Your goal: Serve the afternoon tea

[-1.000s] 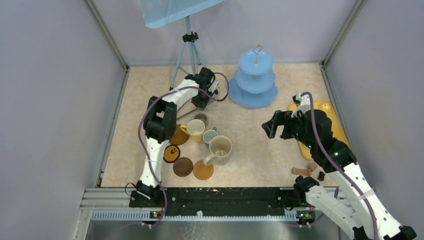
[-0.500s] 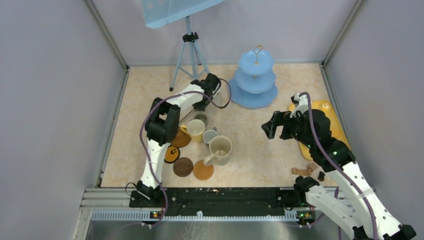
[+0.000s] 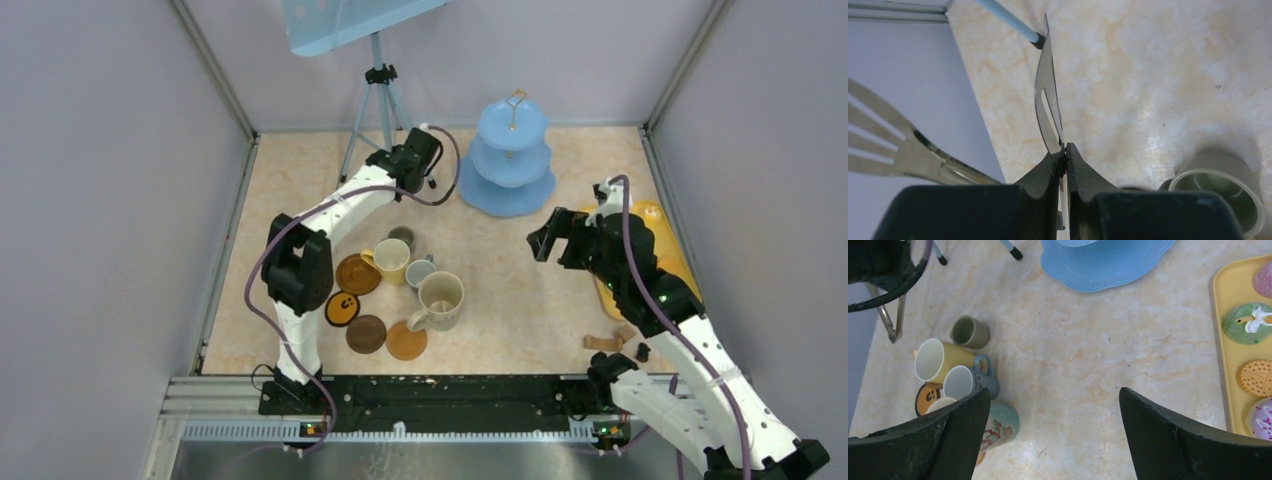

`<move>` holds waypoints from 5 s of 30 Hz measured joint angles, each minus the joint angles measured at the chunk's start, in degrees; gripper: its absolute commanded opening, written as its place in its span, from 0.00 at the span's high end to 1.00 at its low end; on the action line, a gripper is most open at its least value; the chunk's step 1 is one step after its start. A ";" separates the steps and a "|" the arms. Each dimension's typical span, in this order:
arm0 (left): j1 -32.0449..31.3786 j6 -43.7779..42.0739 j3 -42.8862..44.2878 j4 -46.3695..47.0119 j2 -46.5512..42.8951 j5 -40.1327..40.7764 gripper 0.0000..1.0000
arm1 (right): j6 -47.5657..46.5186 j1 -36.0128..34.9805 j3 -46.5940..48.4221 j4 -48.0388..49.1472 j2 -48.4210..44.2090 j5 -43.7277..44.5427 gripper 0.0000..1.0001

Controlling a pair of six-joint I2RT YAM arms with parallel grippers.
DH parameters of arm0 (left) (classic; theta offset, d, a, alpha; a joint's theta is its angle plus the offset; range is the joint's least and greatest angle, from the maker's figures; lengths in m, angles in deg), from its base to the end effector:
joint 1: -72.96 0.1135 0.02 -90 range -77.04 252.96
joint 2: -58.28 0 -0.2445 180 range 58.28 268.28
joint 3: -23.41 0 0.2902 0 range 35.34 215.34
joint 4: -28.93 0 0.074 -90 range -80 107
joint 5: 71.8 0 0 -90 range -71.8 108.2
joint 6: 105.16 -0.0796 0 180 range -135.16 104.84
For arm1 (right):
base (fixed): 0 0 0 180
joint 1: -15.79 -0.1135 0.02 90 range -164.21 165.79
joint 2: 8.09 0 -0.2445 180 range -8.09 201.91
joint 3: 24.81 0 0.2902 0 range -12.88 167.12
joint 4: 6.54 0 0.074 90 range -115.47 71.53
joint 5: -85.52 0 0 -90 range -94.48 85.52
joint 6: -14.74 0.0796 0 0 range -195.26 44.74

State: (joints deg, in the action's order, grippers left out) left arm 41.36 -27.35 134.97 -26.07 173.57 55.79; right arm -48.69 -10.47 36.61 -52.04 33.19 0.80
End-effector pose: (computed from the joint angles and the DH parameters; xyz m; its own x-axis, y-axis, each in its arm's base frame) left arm 0.4387 -0.2129 0.1985 -0.6809 0.6153 -0.3973 0.2960 0.7273 0.6192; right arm 0.2249 0.1028 0.3091 -0.5072 0.2464 -0.8258 -0.1555 0.9163 0.3689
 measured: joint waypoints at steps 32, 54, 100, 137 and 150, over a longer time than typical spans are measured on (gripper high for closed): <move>-9.75 29.59 -15.87 37.31 -50.64 -64.26 1.00 | 11.45 -0.15 -11.17 37.59 -2.25 -36.59 0.01; -9.75 49.37 -26.05 60.85 -50.90 -71.69 1.00 | 34.73 -0.20 -19.89 72.98 -0.28 -41.38 0.02; -9.75 62.84 -33.03 77.02 -42.73 -72.24 1.00 | 42.77 -0.20 -18.86 89.11 9.46 -43.82 0.13; -9.68 62.64 -34.56 71.56 -41.40 -66.77 0.46 | 40.44 -0.20 -21.00 83.25 7.08 -38.45 0.47; -8.98 59.23 -34.12 60.57 -41.53 -63.56 0.02 | 36.85 -0.20 -21.00 74.49 5.90 -35.85 0.52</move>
State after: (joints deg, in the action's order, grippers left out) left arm 32.38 31.89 100.85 34.49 132.04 -7.77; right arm -11.84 -10.67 15.61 22.45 39.09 -35.05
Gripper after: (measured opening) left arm 0.877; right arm 0.491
